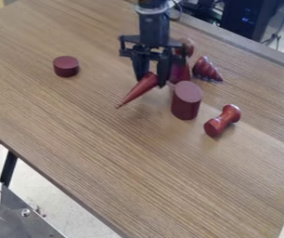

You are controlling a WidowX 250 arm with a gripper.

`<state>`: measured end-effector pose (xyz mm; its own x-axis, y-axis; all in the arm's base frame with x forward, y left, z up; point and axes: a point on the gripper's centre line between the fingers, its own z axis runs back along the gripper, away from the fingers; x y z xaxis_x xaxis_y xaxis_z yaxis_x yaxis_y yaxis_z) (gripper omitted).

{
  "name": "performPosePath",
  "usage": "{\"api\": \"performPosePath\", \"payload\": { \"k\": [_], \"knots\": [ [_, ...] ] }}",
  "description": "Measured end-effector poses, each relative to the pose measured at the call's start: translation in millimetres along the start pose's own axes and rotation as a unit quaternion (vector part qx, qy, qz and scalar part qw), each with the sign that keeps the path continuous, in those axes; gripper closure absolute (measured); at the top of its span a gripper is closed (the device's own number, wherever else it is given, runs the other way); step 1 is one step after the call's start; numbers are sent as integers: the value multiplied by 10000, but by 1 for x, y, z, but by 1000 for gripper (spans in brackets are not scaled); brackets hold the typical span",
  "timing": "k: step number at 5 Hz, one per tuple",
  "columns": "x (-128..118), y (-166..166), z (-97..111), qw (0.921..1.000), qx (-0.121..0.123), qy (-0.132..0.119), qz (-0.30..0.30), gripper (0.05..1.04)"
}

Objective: Adjust the cone in the middle lower table

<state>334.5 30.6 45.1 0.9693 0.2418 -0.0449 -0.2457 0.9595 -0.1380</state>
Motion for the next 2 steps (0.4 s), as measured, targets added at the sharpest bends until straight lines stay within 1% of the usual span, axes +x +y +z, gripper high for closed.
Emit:
{"api": "performPosePath", "payload": {
  "k": [1,2],
  "knots": [
    [-4,-12,-7,9999,-29,56,-133,649],
    [-3,-18,-12,9996,-130,-83,-239,649]
  ]
}}
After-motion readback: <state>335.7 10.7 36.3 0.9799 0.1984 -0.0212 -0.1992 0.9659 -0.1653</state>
